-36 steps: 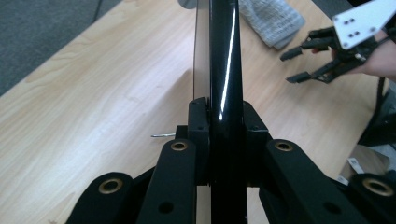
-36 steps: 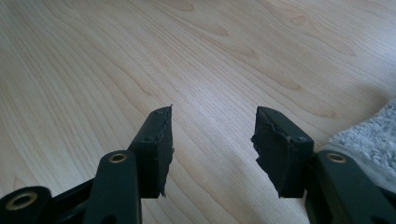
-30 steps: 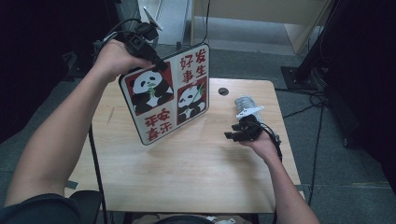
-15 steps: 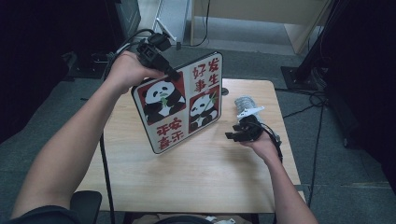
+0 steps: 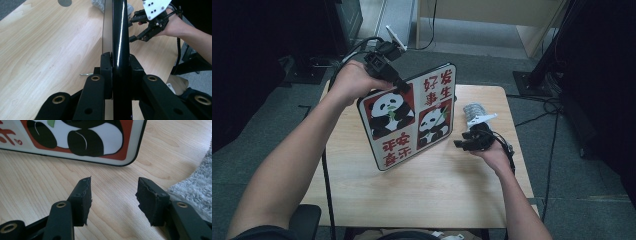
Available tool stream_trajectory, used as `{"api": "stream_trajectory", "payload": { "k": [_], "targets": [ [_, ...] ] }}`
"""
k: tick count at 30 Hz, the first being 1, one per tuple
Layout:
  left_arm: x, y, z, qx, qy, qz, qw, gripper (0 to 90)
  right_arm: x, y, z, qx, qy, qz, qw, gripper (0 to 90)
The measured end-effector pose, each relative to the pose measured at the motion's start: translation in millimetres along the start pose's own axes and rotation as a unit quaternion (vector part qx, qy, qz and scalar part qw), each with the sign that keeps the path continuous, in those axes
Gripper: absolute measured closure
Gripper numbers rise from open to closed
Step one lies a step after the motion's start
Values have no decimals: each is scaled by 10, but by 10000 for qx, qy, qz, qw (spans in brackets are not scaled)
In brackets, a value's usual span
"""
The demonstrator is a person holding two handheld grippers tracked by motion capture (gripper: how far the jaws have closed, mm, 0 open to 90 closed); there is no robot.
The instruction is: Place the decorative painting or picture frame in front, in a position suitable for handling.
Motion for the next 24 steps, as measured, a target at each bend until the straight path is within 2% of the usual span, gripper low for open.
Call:
{"api": "stream_trajectory", "payload": {
  "k": [7, 15, 20, 24],
  "targets": [
    [-56, -29, 42, -57, -3, -1, 10000, 793, -2, -5, -1, -11, -5, -16, 10000, 460],
    [-79, 48, 125, 121, -156, 173, 9997, 789, -2, -14, -3, -28, -16, 6, 10000, 460],
    [-75, 73, 136, 145, -151, 177, 9996, 791, 1, -17, -5, -23, -14, 3, 10000, 460],
    [-80, 133, 148, 250, -154, 167, 9994, 786, 7, -21, -13, -3, -36, -3, 10000, 460]
  ]
}}
Point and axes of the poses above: each handheld gripper's, and its own axes: x roughly backward along the jaws, z roughly out of its underside, y roughly to its left, the point moved 9 cm from there along -x, roughly forward along the jaws, and after that the axes turned 3 degrees about -z, right-handed, at the moved point
